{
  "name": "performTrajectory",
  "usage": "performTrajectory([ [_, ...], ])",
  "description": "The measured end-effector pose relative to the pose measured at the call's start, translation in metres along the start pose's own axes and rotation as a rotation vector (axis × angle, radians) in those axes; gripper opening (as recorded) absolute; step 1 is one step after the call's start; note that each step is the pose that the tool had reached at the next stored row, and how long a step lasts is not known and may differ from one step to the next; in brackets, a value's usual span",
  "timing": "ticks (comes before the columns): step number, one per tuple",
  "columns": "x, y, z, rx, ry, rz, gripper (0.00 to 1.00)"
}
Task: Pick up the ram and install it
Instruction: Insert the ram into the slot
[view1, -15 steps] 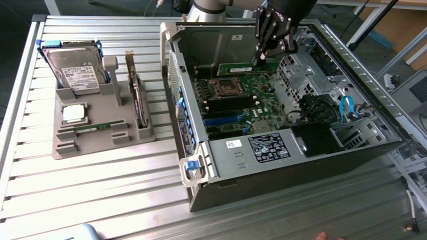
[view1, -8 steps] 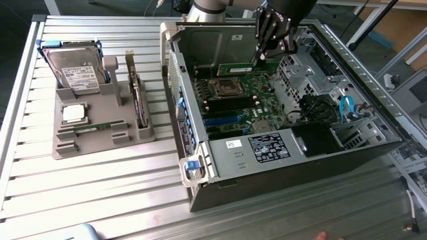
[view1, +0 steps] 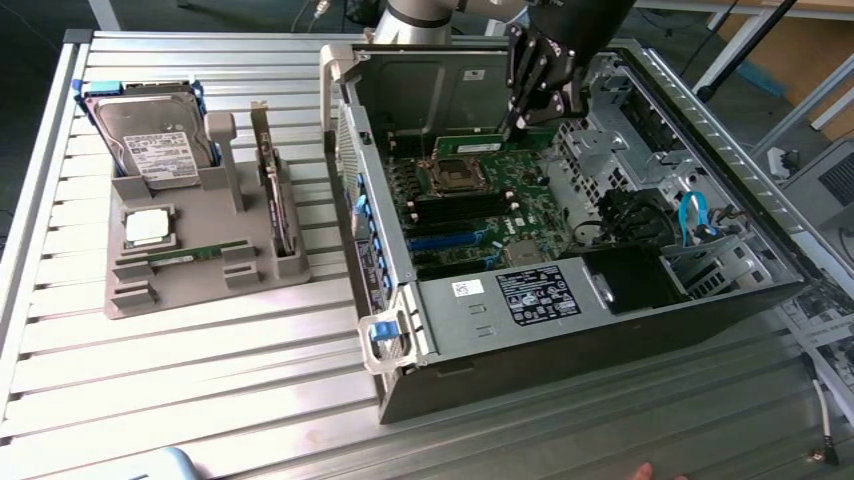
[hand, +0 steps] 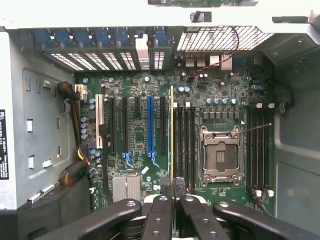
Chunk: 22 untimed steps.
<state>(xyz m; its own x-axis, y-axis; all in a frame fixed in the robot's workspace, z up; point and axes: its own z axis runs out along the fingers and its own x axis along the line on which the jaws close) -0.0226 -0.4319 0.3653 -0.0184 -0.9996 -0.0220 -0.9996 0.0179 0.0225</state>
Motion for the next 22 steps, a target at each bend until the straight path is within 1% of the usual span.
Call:
performTrajectory([
  [9, 0.000, -0.0005, 0.0128, -0.0001, 0.0000, 0.000, 0.12],
  [16, 0.001, -0.0008, 0.0251, 0.0000, 0.0000, 0.000, 0.12],
  [22, 0.001, -0.0010, 0.0324, 0.0000, 0.0001, 0.000, 0.12],
])
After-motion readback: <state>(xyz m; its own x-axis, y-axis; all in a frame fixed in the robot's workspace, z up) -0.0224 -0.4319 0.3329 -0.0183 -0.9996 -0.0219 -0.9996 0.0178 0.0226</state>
